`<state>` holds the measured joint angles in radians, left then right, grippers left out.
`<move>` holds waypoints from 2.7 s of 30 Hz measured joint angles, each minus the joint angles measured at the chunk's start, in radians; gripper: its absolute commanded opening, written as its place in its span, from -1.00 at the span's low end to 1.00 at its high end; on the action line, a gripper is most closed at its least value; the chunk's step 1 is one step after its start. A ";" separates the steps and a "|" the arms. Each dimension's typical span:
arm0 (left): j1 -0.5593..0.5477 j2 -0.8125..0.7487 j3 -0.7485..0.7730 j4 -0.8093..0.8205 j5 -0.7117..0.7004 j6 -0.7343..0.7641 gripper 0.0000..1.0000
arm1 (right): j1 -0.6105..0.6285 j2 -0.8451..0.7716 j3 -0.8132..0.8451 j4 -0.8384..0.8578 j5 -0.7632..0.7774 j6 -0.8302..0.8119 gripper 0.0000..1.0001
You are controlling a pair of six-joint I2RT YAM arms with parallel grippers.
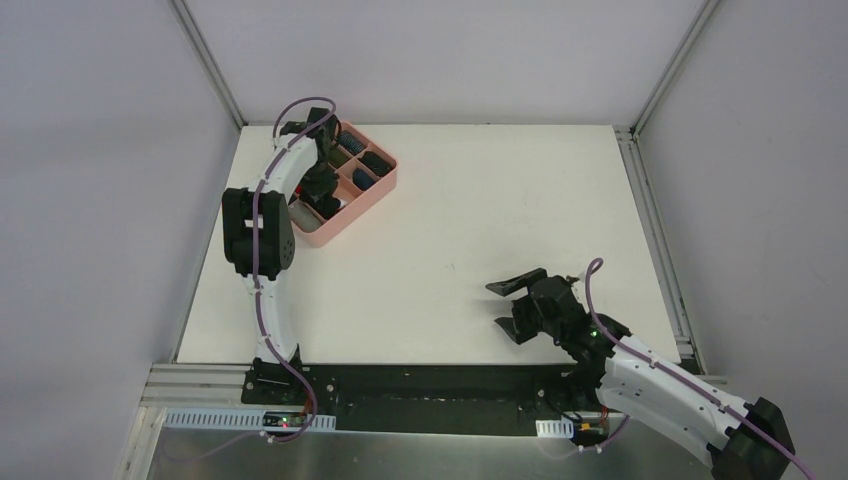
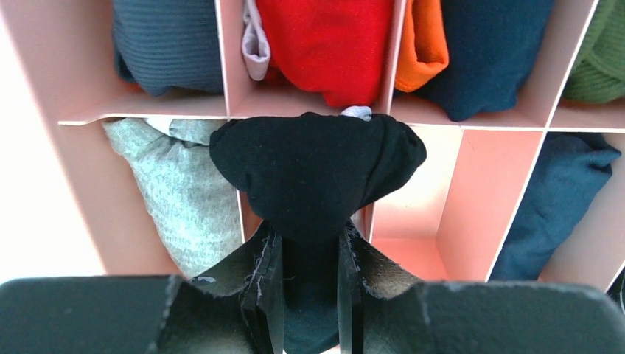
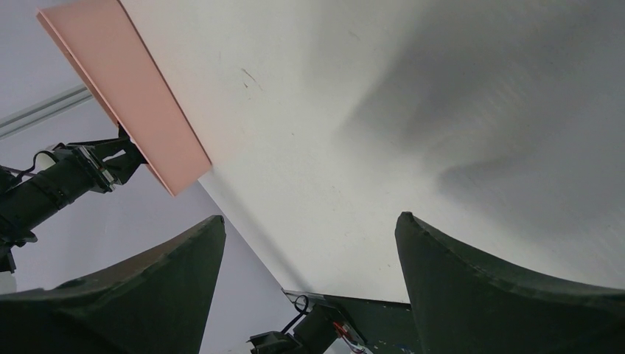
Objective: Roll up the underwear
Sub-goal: Place the underwear in the storage box.
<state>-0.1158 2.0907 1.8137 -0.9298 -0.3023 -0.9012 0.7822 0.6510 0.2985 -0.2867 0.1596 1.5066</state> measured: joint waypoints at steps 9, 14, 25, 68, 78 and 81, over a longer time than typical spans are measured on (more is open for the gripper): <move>0.020 0.031 -0.011 0.045 0.119 0.124 -1.00 | -0.001 0.000 0.000 0.004 -0.011 0.000 0.75; 0.046 0.068 -0.042 0.073 0.210 0.173 -1.00 | -0.001 0.000 -0.001 0.004 -0.011 0.000 0.75; 0.068 0.059 -0.063 0.104 0.275 0.226 -0.60 | -0.003 0.007 0.000 0.006 -0.011 -0.001 0.75; 0.063 -0.004 -0.116 0.143 0.209 0.305 -1.00 | -0.004 -0.033 0.000 0.001 -0.019 -0.019 0.75; 0.057 0.010 -0.116 0.149 0.185 0.285 -0.40 | -0.004 -0.034 0.000 -0.001 -0.019 -0.018 0.75; 0.057 0.009 -0.117 0.153 0.185 0.280 -0.19 | -0.004 -0.036 0.000 -0.001 -0.019 -0.018 0.75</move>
<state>-0.0589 2.0998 1.6962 -0.7773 -0.1177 -0.6209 0.7784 0.6151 0.2981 -0.2874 0.1410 1.4887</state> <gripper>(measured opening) 0.314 0.877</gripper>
